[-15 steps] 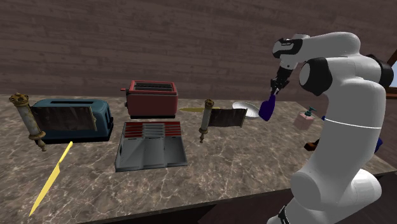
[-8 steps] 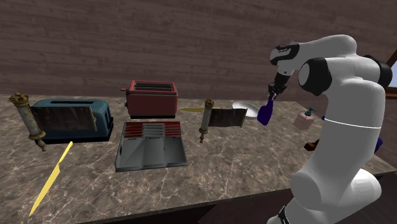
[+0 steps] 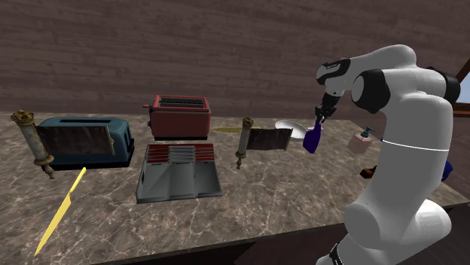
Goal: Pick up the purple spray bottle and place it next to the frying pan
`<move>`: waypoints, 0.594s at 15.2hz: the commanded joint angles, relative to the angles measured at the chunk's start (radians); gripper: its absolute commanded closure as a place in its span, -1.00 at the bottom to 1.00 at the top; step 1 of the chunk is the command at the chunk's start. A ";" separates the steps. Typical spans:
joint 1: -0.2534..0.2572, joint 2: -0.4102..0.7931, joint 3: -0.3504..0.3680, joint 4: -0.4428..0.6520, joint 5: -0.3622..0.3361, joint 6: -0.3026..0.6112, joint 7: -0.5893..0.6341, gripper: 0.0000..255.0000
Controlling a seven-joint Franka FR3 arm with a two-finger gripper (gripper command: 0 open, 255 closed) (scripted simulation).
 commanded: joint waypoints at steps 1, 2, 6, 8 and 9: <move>0.001 0.000 0.000 -0.004 0.000 0.005 0.000 1.00; 0.001 0.000 0.000 -0.004 0.000 0.005 0.000 1.00; 0.001 0.000 0.000 -0.004 0.000 0.005 0.000 1.00; 0.001 0.000 0.000 -0.004 0.000 0.005 0.000 -1.00; 0.001 0.000 0.000 -0.004 0.000 0.005 0.000 -1.00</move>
